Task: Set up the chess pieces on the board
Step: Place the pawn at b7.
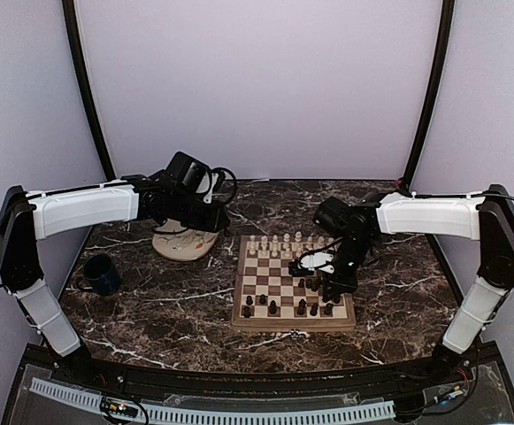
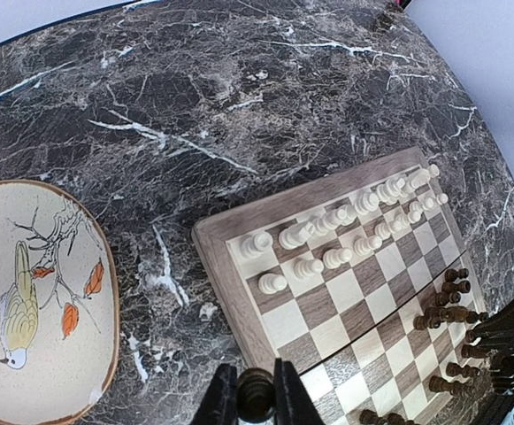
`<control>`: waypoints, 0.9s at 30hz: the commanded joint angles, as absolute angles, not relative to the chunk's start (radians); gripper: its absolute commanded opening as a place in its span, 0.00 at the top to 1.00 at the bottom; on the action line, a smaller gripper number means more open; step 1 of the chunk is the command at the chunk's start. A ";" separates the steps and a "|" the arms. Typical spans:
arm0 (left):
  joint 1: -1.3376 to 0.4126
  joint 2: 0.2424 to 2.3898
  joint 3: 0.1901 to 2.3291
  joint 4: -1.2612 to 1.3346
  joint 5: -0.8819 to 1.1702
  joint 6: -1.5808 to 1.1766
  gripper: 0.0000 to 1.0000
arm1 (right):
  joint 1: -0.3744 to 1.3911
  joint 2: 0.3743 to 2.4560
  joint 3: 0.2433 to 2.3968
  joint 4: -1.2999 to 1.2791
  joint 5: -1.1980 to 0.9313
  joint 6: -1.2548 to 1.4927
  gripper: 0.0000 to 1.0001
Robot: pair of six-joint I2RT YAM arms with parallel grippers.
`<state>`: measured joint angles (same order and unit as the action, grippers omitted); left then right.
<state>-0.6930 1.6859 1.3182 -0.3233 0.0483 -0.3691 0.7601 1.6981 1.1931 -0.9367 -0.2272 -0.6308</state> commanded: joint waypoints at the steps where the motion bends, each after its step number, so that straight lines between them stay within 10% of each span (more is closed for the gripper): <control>1: -0.697 1.640 1.299 -0.300 0.068 -0.367 1.00 | 0.772 1.715 1.175 -0.908 -0.213 -0.635 0.99; 15: -0.696 1.622 1.276 -0.296 0.076 -0.376 1.00 | 0.773 1.759 1.180 -0.857 -0.182 -0.599 0.95; 27: -0.716 1.576 1.229 -0.190 0.188 -0.254 1.00 | 0.769 1.708 1.223 -0.881 -0.199 -0.570 0.72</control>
